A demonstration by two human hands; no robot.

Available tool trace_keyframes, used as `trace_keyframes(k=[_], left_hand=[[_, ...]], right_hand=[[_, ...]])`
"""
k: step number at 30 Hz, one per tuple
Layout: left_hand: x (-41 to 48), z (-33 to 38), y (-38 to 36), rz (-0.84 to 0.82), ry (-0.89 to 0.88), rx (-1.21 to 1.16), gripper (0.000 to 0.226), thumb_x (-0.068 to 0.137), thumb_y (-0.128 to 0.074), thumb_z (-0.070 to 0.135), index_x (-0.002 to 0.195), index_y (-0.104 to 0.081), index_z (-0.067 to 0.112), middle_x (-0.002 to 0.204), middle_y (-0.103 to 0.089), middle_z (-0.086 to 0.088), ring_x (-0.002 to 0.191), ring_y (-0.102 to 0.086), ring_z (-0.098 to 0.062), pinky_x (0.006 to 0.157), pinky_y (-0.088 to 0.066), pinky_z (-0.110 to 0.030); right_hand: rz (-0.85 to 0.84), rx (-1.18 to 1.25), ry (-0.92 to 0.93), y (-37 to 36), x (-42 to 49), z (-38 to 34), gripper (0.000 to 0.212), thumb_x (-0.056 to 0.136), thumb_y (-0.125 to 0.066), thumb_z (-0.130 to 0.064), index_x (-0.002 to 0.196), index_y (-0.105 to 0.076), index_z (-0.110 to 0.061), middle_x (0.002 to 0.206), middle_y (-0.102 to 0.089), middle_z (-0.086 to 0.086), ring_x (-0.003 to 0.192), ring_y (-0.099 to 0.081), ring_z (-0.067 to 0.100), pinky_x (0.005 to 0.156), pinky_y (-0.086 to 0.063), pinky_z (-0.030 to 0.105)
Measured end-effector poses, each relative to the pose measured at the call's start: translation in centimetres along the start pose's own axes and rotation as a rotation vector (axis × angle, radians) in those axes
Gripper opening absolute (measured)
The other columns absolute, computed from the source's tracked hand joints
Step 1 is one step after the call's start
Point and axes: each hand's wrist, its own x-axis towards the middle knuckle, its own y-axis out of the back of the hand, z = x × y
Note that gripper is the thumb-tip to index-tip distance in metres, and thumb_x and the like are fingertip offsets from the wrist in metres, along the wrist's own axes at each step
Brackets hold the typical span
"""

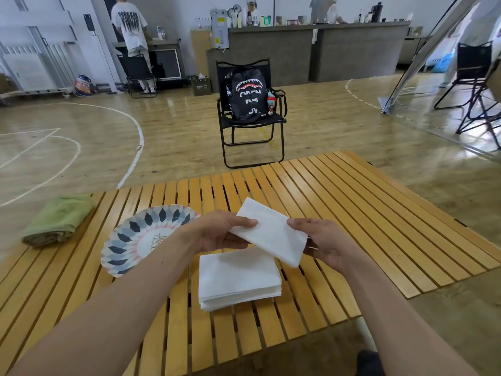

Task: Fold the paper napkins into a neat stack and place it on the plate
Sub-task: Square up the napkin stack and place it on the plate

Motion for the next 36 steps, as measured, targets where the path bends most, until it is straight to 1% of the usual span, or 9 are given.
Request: trace_keyframes(k=[2,6,12,15,18,21,27,32,36], left_hand=[[-0.4,-0.2,0.0,0.023,-0.045,-0.023,0.041,0.083,-0.078,0.022,0.117,-0.063,0.004,0.101,-0.075,-0.014,0.087,-0.074,-0.024,0.076,-0.063,-0.033],[-1.3,-0.7,0.2,0.013,-0.091,-0.022,0.043,0.083,-0.078,0.027,0.117,-0.063,0.007,0.104,-0.077,-0.013,0.096,-0.075,-0.027,0.081,-0.061,-0.035],[-1.5,-1.3,0.1,0.109,-0.154,0.003,0.044,0.080,-0.081,0.028,0.111,-0.066,0.002,0.090,-0.077,-0.011,0.078,-0.074,-0.022,0.069,-0.063,-0.030],[-1.5,-1.6,-0.1,0.157,-0.194,0.005,0.040,0.080,-0.080,0.027,0.108,-0.067,0.001,0.094,-0.078,-0.013,0.081,-0.075,-0.022,0.070,-0.062,-0.030],[-1.7,-1.8,-0.4,0.212,-0.253,-0.036,0.034,0.081,-0.080,0.026,0.103,-0.068,0.003,0.095,-0.078,-0.012,0.084,-0.076,-0.021,0.073,-0.062,-0.030],[-2.2,-1.5,-0.7,0.233,-0.302,-0.128,0.034,0.082,-0.079,0.025,0.107,-0.069,0.005,0.099,-0.077,-0.011,0.086,-0.076,-0.020,0.075,-0.062,-0.030],[-3.7,-0.2,-1.3,0.227,-0.386,-0.280,0.028,0.085,-0.076,0.023,0.106,-0.068,0.006,0.092,-0.078,-0.007,0.083,-0.075,-0.018,0.071,-0.062,-0.027],[-4.9,-0.2,-1.5,0.248,-0.417,-0.217,0.032,0.085,-0.076,0.024,0.107,-0.069,0.003,0.095,-0.078,-0.010,0.089,-0.076,-0.022,0.080,-0.062,-0.033],[-6.0,-2.4,-1.2,0.373,-0.401,-0.067,0.033,0.085,-0.075,0.033,0.101,-0.071,0.004,0.090,-0.078,-0.010,0.082,-0.077,-0.022,0.073,-0.063,-0.031]], right_hand=[[0.031,-0.005,0.015,-0.2,-0.1,0.1,0.031,0.085,-0.078,-0.016,0.112,-0.068,-0.006,0.100,-0.075,0.009,0.090,-0.069,0.023,0.076,-0.057,0.034],[0.058,0.084,0.022,-0.5,-0.1,0.1,0.034,0.088,-0.075,-0.012,0.119,-0.064,-0.005,0.105,-0.072,0.012,0.090,-0.068,0.024,0.069,-0.057,0.034],[0.033,0.121,0.030,-0.9,0.0,0.2,0.035,0.088,-0.074,-0.012,0.121,-0.062,-0.005,0.104,-0.071,0.011,0.088,-0.068,0.024,0.069,-0.059,0.035],[0.034,0.153,0.033,-1.0,0.1,0.2,0.034,0.088,-0.075,-0.013,0.119,-0.063,-0.005,0.102,-0.073,0.011,0.088,-0.068,0.024,0.072,-0.059,0.037],[0.065,0.083,0.008,-1.1,0.1,0.3,0.037,0.087,-0.077,-0.028,0.115,-0.069,-0.006,0.100,-0.075,0.007,0.090,-0.070,0.021,0.074,-0.056,0.036],[0.075,-0.029,-0.102,-1.1,0.0,0.4,0.064,0.081,-0.078,-0.049,0.120,-0.060,-0.001,0.111,-0.070,0.016,0.089,-0.070,0.026,0.073,-0.057,0.037],[-0.186,0.160,-0.332,-1.8,-1.3,-0.5,0.090,0.077,-0.068,-0.071,0.122,-0.053,0.005,0.105,-0.072,0.029,0.084,-0.074,0.034,0.060,-0.062,0.036],[-0.325,0.525,-0.284,-2.3,-2.1,-0.9,0.061,0.089,-0.071,-0.040,0.129,-0.053,0.003,0.110,-0.068,0.024,0.098,-0.071,0.035,0.070,-0.063,0.036],[-0.163,0.325,-0.113,-2.4,-1.9,-0.6,0.040,0.091,-0.068,-0.008,0.128,-0.059,0.004,0.098,-0.072,0.015,0.077,-0.071,0.022,0.057,-0.061,0.028]])
